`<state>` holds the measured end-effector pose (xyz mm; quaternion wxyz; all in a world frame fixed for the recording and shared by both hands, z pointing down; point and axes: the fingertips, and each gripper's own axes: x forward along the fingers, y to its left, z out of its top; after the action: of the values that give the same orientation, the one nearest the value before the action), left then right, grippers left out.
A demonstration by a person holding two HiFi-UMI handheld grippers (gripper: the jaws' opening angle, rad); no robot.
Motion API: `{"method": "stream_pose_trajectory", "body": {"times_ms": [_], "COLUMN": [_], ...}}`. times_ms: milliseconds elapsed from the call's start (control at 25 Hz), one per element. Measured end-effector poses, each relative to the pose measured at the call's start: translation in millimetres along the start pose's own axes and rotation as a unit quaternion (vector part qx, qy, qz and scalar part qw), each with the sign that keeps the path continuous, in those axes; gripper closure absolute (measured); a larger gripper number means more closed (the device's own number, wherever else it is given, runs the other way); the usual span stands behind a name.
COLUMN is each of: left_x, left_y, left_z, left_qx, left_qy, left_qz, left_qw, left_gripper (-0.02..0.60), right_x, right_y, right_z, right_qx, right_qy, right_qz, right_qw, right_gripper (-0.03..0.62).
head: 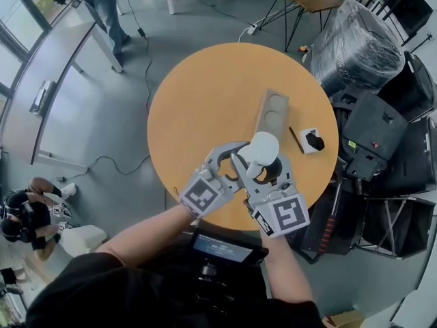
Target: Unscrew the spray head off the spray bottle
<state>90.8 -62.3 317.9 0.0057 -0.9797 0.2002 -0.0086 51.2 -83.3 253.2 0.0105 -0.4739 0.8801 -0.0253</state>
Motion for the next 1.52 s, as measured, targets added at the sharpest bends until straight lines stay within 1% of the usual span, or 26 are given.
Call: {"method": "stream_pose_trajectory", "body": {"times_ms": [120,240,320,400,520,800,1000,1160,1360,1520], "left_x": [-1,-4,-6,-8,-11,-18,-20,-20,-24,-23], "left_y": [-8,-18,-23,-25,-29,-36,-36,-37,-34,-35], "left_z": [-2,-1,-3,-8,-14,-22,-29,-39,-51,-67], "left_qx": [-0.014,-0.036,-0.036,-0.025,-0.015,-0.022,-0.014,-0.018,-0.023,-0.015], "left_qy": [-0.010,-0.024,-0.020,-0.011,-0.002,0.005,0.009,0.011,0.012,0.018], "left_qz": [-0.038,-0.101,-0.131,-0.143,-0.147,-0.143,-0.141,-0.137,-0.131,-0.131], "left_qw": [0.9991,0.9940,0.9906,0.9894,0.9891,0.9894,0.9899,0.9904,0.9911,0.9911], "left_gripper": [0.275,0.275,0.275,0.275,0.275,0.275,0.273,0.273,0.273,0.273], "right_x": [-4,-9,-11,-13,-16,-24,-29,-34,-37,-41], "right_y": [5,12,15,17,19,26,23,22,18,13], "right_z": [-4,-5,-7,-9,-4,23,47,62,70,73], "right_qx": [-0.001,0.001,0.001,0.001,0.002,-0.012,-0.010,-0.017,-0.021,-0.028], "right_qy": [0.011,0.025,0.036,0.044,0.042,0.025,0.009,-0.001,-0.004,-0.001], "right_qz": [0.041,0.088,0.110,0.121,0.126,0.129,0.129,0.126,0.117,0.106], "right_qw": [0.999,0.996,0.993,0.992,0.991,0.991,0.992,0.992,0.993,0.994], "right_gripper": [0.342,0.342,0.342,0.342,0.342,0.342,0.344,0.344,0.344,0.344]}}
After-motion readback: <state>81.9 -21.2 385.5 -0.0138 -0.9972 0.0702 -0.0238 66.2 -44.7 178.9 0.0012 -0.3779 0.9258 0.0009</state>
